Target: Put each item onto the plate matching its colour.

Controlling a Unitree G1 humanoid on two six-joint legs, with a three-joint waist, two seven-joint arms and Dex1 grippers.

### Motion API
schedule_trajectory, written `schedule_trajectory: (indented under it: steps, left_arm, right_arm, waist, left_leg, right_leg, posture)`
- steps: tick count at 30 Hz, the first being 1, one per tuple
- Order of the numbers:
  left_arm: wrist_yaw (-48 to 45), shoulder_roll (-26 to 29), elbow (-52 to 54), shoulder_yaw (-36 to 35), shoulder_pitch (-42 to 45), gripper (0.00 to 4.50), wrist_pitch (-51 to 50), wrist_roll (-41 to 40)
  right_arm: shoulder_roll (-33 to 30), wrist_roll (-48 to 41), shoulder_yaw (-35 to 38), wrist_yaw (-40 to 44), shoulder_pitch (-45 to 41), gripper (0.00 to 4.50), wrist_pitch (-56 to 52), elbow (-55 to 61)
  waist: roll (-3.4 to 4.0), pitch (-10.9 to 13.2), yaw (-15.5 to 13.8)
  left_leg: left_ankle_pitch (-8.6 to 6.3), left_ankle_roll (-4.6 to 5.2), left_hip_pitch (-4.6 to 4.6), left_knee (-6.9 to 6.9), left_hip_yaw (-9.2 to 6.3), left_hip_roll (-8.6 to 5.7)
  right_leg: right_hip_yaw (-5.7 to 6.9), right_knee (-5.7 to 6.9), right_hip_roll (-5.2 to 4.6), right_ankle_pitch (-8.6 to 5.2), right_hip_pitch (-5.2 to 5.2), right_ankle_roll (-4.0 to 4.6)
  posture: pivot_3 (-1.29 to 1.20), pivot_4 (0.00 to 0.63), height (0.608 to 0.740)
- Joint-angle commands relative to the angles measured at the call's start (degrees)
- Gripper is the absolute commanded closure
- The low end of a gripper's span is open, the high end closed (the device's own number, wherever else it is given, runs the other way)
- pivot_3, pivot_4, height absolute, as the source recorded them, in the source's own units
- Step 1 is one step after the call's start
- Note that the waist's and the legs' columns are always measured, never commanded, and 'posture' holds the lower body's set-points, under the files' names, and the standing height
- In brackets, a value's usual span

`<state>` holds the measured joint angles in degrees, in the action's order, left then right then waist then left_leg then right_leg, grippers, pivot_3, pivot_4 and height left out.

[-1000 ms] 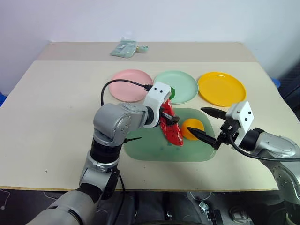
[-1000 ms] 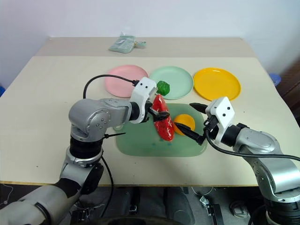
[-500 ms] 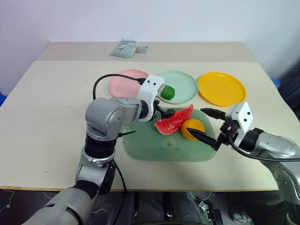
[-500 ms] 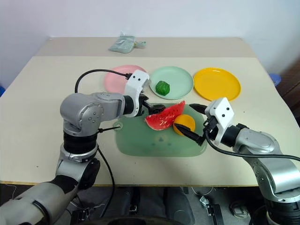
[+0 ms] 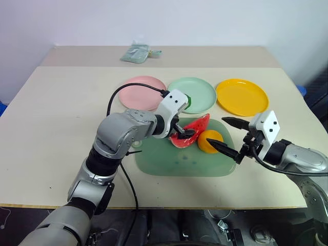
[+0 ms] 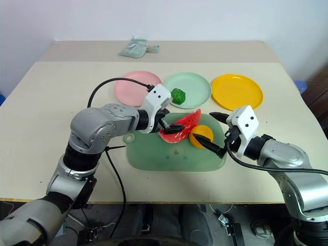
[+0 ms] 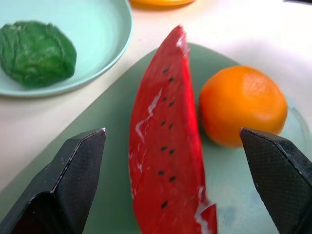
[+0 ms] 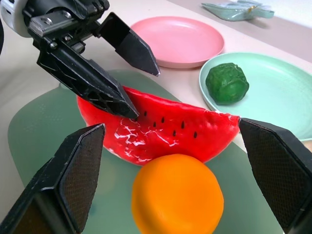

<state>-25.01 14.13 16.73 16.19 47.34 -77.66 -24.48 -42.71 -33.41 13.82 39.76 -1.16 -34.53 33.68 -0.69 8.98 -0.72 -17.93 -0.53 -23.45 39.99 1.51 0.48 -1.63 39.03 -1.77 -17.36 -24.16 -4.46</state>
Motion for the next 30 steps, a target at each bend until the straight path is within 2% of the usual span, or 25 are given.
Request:
schedule_trajectory:
  steps: [1,10,13,18,19,20,26,30]
  left_arm:
    - [-1.4,1.5,1.0,1.8,0.0,0.02,1.8,0.0]
    - [-1.5,2.4,-3.1,6.5,-1.0,0.02,5.2,2.4]
    - [-1.1,1.6,-4.0,6.0,-1.4,0.80,6.0,2.6]
    - [-1.4,1.5,-3.5,5.4,-2.6,3.29,7.0,2.6]
    - [-1.5,1.5,-3.3,4.7,-3.0,3.63,7.0,2.3]
    - [-1.5,1.5,-3.0,3.6,-3.3,3.77,6.5,1.9]
    - [-1.4,2.6,-1.8,-8.5,-5.4,3.79,7.0,-1.4]
    - [3.7,2.5,-5.5,-15.7,-3.1,3.79,11.5,1.4]
  right_arm:
    - [0.1,-0.3,1.1,-0.5,0.0,0.00,0.9,2.2]
    - [-1.4,-0.9,1.7,0.0,0.8,0.00,-0.2,3.4]
    - [-1.6,-0.9,2.2,-0.1,0.8,0.00,0.0,3.4]
    - [-1.4,-0.5,2.1,-0.3,1.4,0.00,0.4,3.6]
    - [-1.4,-0.5,2.1,-0.3,1.6,0.00,0.4,3.7]
    - [-1.4,-0.5,2.2,-0.3,1.7,0.00,0.4,3.7]
    - [-1.5,-0.5,2.6,-0.2,2.1,0.00,0.6,3.6]
    - [-1.2,-0.5,1.6,-0.2,1.3,0.00,0.7,3.4]
  waist:
    - [0.00,0.0,0.0]
    - [0.00,0.0,0.0]
    - [0.00,0.0,0.0]
    - [0.00,0.0,0.0]
    - [0.00,0.0,0.0]
    - [0.00,0.0,0.0]
    - [0.00,0.0,0.0]
    - [-0.01,0.0,-0.1]
  left_leg:
    - [0.00,0.00,0.00,0.00,0.00,0.00]
    - [0.00,0.01,0.00,0.00,0.00,-0.01]
    - [-0.01,0.02,0.00,0.00,0.00,0.00]
    - [-0.01,0.01,0.00,0.00,0.00,0.00]
    - [-0.01,0.01,0.00,0.00,0.00,0.00]
    - [-0.01,0.01,0.00,0.00,0.00,0.00]
    - [-0.01,0.01,0.00,0.00,0.00,0.02]
    - [-0.01,0.01,0.00,0.01,0.00,0.02]
  right_leg:
    - [0.00,0.00,0.00,0.00,0.00,0.00]
    - [0.00,0.00,0.00,0.00,0.00,0.00]
    - [0.00,-0.01,0.01,0.00,0.00,0.00]
    - [0.00,-0.01,0.01,0.00,0.00,0.00]
    - [0.00,-0.01,0.01,0.00,0.00,0.00]
    - [0.00,0.00,0.01,0.00,0.00,0.00]
    - [0.00,0.00,0.02,0.00,0.00,0.00]
    - [0.00,-0.01,0.01,0.00,0.00,0.00]
  posture:
    - [0.00,0.150,0.740]
    - [0.00,0.150,0.740]
    - [0.00,0.150,0.740]
    - [0.00,0.150,0.740]
    - [0.00,0.150,0.740]
    - [0.00,0.150,0.740]
    - [0.00,0.150,0.740]
    - [0.00,0.150,0.740]
